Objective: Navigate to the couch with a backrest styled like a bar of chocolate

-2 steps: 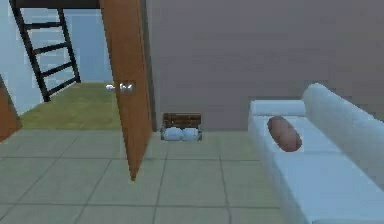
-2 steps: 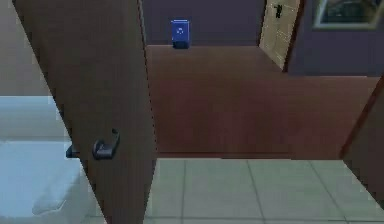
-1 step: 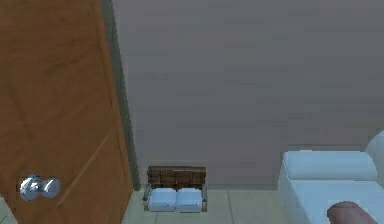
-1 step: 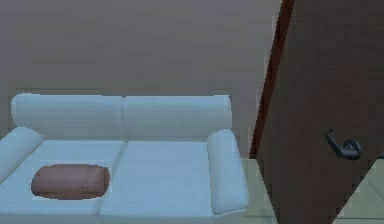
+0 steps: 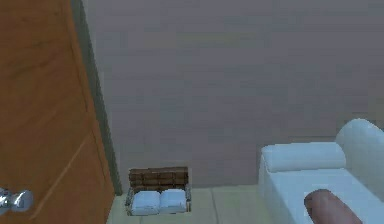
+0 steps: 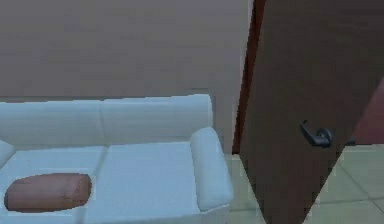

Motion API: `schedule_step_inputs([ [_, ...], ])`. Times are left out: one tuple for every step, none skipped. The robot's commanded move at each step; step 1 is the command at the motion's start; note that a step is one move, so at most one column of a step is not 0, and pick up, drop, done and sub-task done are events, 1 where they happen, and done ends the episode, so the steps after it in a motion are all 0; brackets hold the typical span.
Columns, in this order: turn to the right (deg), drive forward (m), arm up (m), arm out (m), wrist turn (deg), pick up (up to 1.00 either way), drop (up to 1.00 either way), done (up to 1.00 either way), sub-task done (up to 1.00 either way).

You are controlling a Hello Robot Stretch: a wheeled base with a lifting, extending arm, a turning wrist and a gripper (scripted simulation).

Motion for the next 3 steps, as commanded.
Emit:
schedule_step_inputs([
  [0.0,0.15,0.00,0.00,0.0,0.00,0.00,0.00,0.00],
  [-12.0,0.00,0.00,0.00,0.0,0.00,0.00,0.00,0.00],
  [0.0,0.00,0.00,0.00,0.0,0.00,0.00,1.00,0.00],
])
